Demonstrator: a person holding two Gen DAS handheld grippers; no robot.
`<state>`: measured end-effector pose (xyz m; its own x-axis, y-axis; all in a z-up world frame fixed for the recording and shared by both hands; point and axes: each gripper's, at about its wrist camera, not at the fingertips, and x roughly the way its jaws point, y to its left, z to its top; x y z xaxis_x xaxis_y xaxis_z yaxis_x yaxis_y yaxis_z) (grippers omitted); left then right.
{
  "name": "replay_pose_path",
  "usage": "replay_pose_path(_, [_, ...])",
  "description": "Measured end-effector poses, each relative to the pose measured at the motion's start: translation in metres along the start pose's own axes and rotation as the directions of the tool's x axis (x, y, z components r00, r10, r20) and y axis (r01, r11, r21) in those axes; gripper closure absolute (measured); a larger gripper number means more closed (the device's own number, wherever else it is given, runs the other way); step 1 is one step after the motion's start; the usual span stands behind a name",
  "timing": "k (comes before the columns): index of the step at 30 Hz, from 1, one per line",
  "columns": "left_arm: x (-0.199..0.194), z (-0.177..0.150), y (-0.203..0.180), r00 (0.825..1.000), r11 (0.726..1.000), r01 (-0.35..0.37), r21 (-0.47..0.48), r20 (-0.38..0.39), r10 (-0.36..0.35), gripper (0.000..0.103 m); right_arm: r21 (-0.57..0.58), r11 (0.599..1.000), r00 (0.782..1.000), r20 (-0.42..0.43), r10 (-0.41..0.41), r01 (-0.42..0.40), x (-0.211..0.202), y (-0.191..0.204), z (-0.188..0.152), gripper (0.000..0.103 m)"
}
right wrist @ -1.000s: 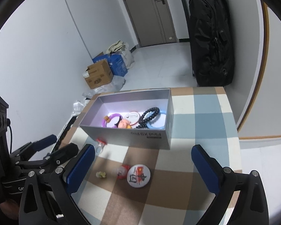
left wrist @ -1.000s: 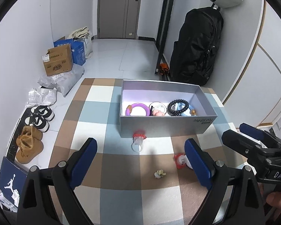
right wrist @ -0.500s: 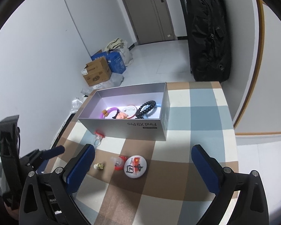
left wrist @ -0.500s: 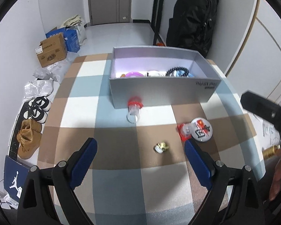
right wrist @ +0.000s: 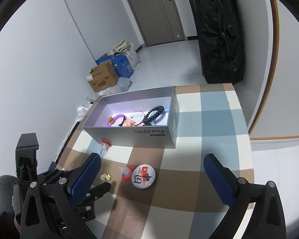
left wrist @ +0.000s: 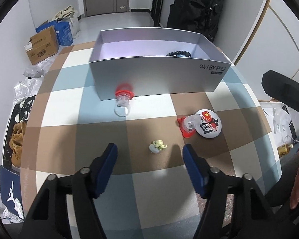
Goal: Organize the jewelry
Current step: 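Lower the left tool and grasp the small yellow-green figurine, then grasp the white round flag badge with the right tool while the left tool holds the figurine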
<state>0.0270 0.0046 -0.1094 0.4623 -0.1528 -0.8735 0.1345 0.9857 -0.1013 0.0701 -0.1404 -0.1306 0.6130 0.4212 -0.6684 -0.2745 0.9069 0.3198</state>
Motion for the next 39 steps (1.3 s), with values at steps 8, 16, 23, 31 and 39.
replay_pose_path(8, [0.001, -0.002, -0.005, 1.0, 0.999, -0.014, 0.042, -0.008, 0.015, 0.07, 0.01, 1.0, 1.0, -0.005, -0.005, 0.005, 0.0, -0.003, -0.001, 0.0])
replay_pose_path(16, [0.002, 0.001, -0.004, 1.0, 0.998, 0.003, 0.064, -0.029, -0.001, 0.091, 0.014, 1.0, 1.0, -0.013, -0.009, 0.009, 0.002, -0.005, -0.002, 0.0])
replay_pose_path(23, [-0.001, 0.005, 0.002, 0.998, 0.999, 0.048, 0.021, -0.028, -0.047, 0.091, 0.021, 1.0, 1.0, -0.023, -0.019, 0.019, 0.003, -0.008, -0.005, 0.0])
replay_pose_path(31, [-0.012, 0.012, 0.009, 0.995, 0.993, 0.104, -0.049, 0.002, -0.104, 0.091, 0.033, 0.999, 0.999, -0.04, -0.022, 0.024, 0.007, -0.012, -0.008, 0.0])
replay_pose_path(39, [-0.024, 0.021, 0.024, 0.984, 0.973, 0.174, -0.152, 0.051, -0.169, 0.091, 0.021, 0.999, 0.994, -0.104, -0.044, 0.046, 0.02, -0.01, -0.016, 0.0])
